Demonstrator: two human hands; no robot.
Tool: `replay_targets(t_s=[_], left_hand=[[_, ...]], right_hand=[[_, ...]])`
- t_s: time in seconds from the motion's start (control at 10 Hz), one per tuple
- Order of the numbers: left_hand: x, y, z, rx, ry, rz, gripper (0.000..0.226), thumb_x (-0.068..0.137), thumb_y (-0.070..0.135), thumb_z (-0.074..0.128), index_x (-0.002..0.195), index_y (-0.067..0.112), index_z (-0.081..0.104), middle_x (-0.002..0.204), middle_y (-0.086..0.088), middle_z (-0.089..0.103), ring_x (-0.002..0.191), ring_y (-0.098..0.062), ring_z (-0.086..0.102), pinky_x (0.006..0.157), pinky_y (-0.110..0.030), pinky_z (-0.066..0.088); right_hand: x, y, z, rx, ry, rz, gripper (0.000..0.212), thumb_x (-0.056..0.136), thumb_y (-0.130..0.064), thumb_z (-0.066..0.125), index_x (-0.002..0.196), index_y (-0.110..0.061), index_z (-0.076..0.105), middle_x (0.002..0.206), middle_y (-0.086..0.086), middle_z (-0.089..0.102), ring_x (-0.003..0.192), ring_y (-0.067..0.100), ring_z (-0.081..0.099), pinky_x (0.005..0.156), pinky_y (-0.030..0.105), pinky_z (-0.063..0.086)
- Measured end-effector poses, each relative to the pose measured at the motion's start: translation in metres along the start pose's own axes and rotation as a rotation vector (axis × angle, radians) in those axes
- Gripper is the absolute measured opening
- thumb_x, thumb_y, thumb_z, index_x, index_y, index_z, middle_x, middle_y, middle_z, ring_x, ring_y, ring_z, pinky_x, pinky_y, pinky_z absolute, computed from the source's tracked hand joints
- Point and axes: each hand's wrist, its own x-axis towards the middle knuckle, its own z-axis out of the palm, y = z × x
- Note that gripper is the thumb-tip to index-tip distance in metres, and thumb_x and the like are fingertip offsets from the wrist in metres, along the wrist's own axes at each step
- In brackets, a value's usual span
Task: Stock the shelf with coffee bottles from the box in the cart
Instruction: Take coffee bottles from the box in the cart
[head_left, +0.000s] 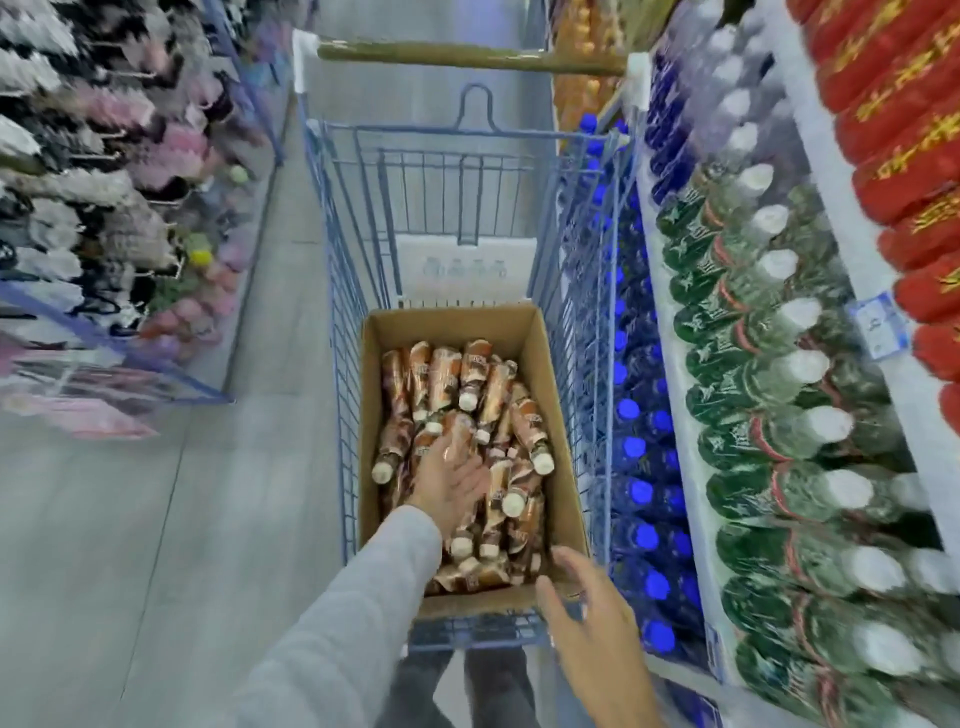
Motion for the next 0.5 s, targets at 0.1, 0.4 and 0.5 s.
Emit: replay_targets(t_s=[0.1,0.4,0.5], left_hand=[[0.029,0.002,0.015,-0.178,0.051,-0.054,0.068,0.1,0.048,0.055,0.148,0.003,0.038,0.146,-0.024,0.047,0.132,-0.038,0.051,0.108,-0.045,0.046],[0.11,-0.014,0.038,0.004,0.415,0.269,0.085,0.087,0.036,0.077,0.15,0.002,0.032,0.145,-0.021,0.051,0.125,-0.037,0.058,0.102,-0.044,0.051],[0.104,-0.005,0.053,0.275,0.517,0.235,0.083,0.094,0.032,0.07,0.154,-0.002,0.024,0.152,-0.021,0.044,0.138,-0.035,0.048,0.114,-0.035,0.039]], right_hand=[[0.011,0.003,-0.002,-0.005,-0.025,0.006,0.027,0.095,-0.038,0.066,0.114,-0.053,0.054,0.125,-0.028,0.057,0.118,-0.003,0.054,0.096,0.018,0.039],[0.041,0.02,-0.006,-0.061,-0.069,0.013,0.032,0.092,-0.037,0.07,0.107,-0.059,0.053,0.118,-0.039,0.056,0.113,-0.017,0.052,0.089,0.008,0.039],[0.05,0.018,-0.008,-0.06,-0.106,-0.003,0.033,0.093,-0.035,0.069,0.108,-0.058,0.051,0.118,-0.039,0.054,0.114,-0.019,0.05,0.089,0.003,0.037]])
